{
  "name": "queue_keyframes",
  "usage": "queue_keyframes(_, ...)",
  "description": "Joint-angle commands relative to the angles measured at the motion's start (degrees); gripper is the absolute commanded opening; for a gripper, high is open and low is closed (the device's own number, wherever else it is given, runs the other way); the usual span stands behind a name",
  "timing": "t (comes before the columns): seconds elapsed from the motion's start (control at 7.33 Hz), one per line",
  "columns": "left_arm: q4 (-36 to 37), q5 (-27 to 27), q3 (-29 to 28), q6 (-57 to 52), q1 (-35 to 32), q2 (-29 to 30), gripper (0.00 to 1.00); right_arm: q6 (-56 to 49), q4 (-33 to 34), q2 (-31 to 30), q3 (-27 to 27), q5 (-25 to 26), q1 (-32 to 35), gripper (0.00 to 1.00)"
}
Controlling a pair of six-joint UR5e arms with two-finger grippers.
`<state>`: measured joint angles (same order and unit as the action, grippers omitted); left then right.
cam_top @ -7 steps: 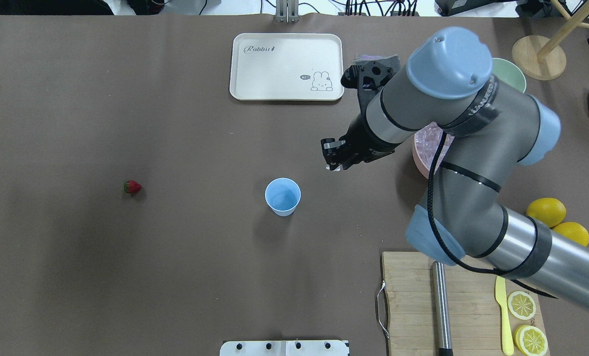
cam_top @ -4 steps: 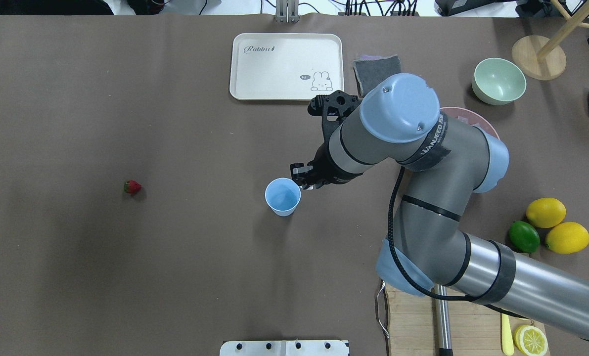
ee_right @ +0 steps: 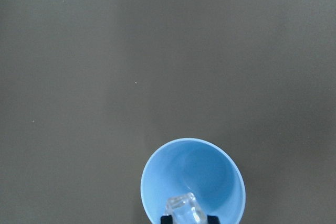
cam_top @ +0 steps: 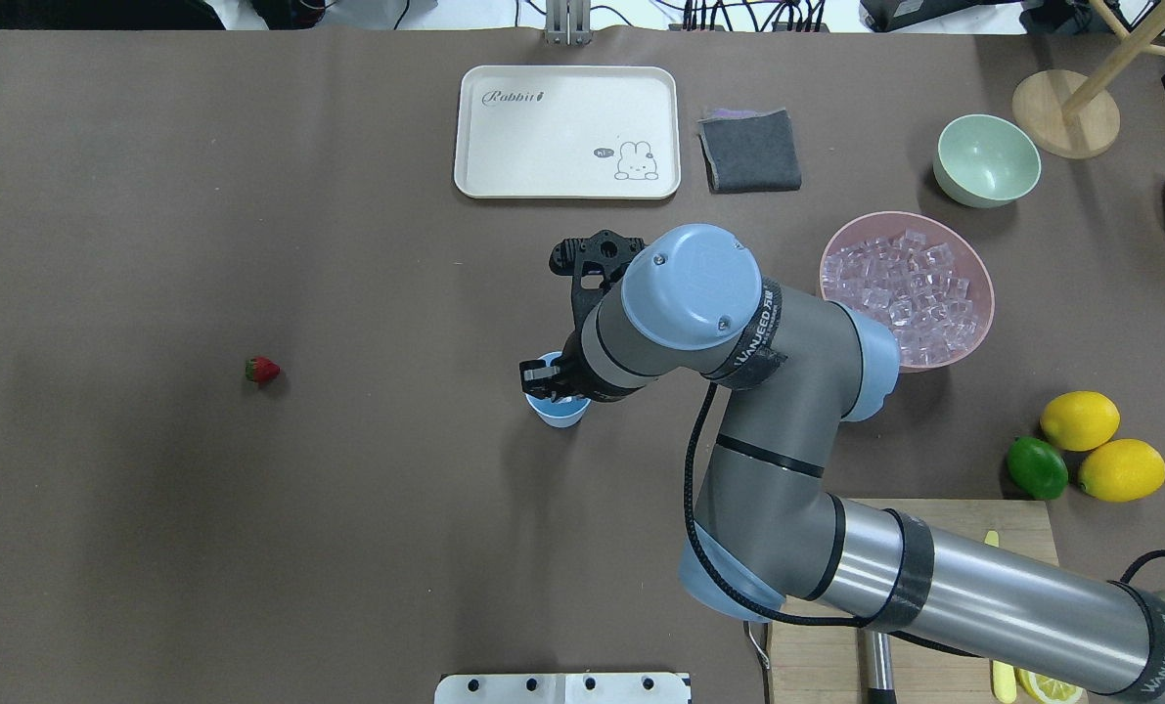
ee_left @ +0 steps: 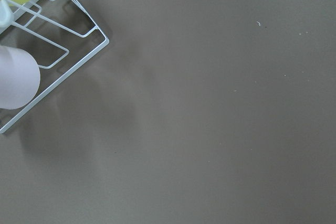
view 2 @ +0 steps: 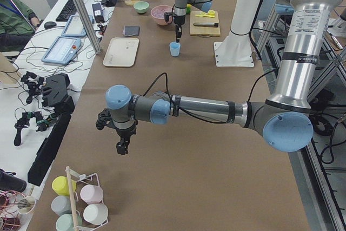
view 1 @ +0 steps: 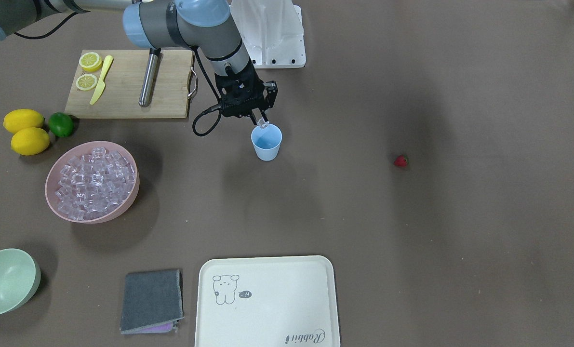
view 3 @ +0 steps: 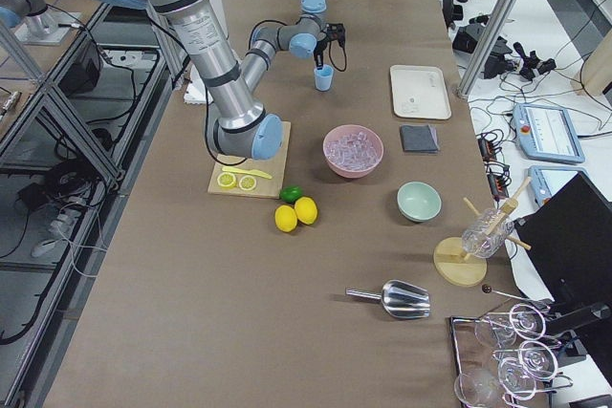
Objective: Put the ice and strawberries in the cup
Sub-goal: 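Open the right gripper to drop the ice cube into the cup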
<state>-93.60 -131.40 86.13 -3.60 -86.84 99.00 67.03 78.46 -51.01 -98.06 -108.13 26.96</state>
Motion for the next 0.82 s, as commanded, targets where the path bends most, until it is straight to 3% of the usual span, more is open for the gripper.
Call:
queue_keyframes(0.0, 0.0, 0.1, -0.4, 0.0, 0.0, 0.4, 0.98, 0.0, -0.4, 0.1, 0.6, 0.3, 0.1, 0.3)
queue_keyframes(0.14, 0.0, 0.1, -0.4, 0.0, 0.0, 0.4, 0.98, 0.5, -0.4, 0.6, 0.4, 0.3, 0.1, 0.73)
queue_keyframes(0.27, 0.0, 0.0, -0.5, 0.0, 0.0, 0.3, 0.98, 0.6, -0.2, 1.3, 0.4, 0.3, 0.3, 0.94)
queue_keyframes(0.41, 0.0, 0.0, -0.5, 0.0, 0.0, 0.3, 0.98, 1.6, 0.2, 2.0, 0.2, 0.2, 0.5, 0.99)
queue_keyframes(0.68, 0.0, 0.1, -0.6, 0.1, 0.0, 0.4, 0.98, 1.5, 3.4, 2.3, -1.4, -0.1, 3.8, 0.98)
